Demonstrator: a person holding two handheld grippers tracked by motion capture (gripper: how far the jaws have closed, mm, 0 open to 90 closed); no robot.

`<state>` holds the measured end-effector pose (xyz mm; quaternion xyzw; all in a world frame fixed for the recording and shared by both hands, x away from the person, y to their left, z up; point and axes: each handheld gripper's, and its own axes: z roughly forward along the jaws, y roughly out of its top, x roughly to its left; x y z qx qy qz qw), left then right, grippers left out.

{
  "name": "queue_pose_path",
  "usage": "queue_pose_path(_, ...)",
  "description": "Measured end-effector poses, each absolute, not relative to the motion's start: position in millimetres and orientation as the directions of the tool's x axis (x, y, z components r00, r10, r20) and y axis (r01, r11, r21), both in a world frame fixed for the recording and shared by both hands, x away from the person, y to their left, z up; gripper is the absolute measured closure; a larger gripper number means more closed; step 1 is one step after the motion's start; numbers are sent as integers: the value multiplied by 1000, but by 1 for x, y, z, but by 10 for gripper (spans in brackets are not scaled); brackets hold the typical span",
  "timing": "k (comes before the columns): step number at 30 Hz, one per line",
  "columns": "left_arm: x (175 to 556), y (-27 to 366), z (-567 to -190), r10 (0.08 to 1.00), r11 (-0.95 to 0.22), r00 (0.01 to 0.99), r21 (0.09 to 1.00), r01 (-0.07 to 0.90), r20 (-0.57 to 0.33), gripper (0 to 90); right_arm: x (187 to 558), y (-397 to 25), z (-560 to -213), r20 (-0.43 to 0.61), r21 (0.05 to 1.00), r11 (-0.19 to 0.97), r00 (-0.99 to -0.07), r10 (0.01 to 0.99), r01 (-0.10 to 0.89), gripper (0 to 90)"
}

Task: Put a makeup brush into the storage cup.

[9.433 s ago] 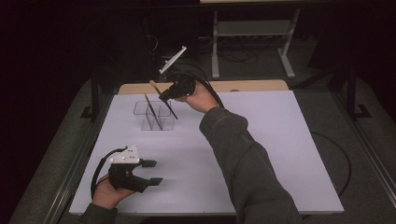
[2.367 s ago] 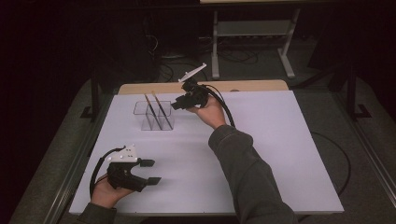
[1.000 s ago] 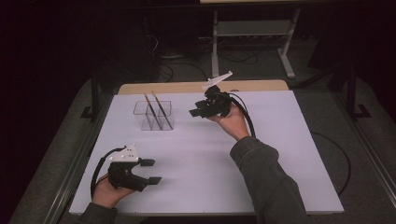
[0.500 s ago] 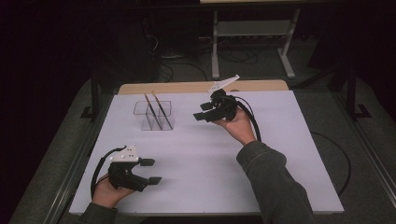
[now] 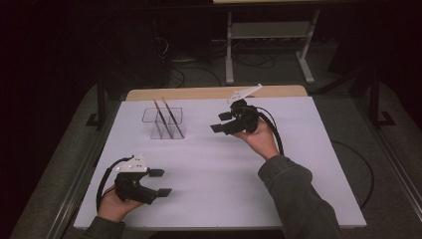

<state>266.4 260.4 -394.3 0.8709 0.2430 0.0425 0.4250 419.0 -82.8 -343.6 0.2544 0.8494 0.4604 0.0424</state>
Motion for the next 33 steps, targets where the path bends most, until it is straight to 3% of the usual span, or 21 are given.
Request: queue_pose_path(33, 266, 259, -394, 468, -511, 873, 764, 395, -138, 249, 393, -123, -354, 181, 805, 419, -847, 499, 419, 346)
